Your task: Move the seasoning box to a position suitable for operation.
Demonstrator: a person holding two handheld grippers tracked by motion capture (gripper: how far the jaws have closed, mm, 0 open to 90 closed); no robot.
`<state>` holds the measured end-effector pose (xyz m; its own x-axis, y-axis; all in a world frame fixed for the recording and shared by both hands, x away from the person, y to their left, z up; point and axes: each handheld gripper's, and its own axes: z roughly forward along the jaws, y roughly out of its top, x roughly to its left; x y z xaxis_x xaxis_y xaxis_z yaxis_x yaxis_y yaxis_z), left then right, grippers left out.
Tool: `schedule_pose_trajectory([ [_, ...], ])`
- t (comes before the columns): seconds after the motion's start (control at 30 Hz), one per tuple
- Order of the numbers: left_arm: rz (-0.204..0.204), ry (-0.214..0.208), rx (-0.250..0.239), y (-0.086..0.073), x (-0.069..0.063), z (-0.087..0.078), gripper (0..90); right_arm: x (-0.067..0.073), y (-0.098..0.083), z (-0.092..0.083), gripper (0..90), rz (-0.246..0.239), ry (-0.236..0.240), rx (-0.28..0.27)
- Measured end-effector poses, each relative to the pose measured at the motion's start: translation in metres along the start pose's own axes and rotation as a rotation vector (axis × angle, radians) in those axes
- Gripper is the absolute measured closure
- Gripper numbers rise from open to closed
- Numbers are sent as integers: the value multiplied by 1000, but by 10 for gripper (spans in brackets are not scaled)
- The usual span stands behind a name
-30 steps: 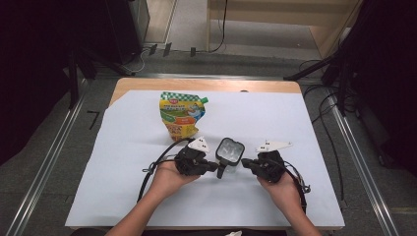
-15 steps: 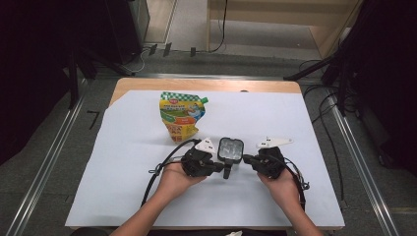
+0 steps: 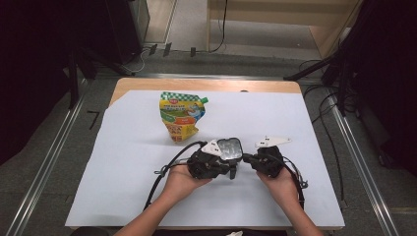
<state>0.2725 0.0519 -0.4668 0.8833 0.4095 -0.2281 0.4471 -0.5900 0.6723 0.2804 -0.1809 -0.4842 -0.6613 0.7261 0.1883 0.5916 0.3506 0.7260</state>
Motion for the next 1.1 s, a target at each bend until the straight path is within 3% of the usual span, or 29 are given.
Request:
schedule_pose_trajectory([
  [0.1,4,-23,2,-1,1,-7,885,2,0,-7,900,-5,8,-7],
  [0.17,-17,-45,17,-1,3,-13,828,6,0,-12,900,-2,12,-16],
  [0.33,-3,-33,0,-3,4,-28,773,14,-1,-26,900,18,43,-15],
  [0.43,6,-31,-15,-3,7,-36,729,21,-4,-30,900,-10,47,-1],
  [0.67,10,3,-52,-4,17,-51,533,33,-7,-38,900,-28,63,2],
  [0.77,0,29,-68,-5,22,-57,489,40,-8,-37,900,-42,80,4],
  [0.87,-29,27,-81,-6,27,-61,471,46,-6,-34,900,-47,110,2],
  [1.1,-37,38,-70,-10,33,-63,419,60,-3,-24,900,-85,136,13],
])
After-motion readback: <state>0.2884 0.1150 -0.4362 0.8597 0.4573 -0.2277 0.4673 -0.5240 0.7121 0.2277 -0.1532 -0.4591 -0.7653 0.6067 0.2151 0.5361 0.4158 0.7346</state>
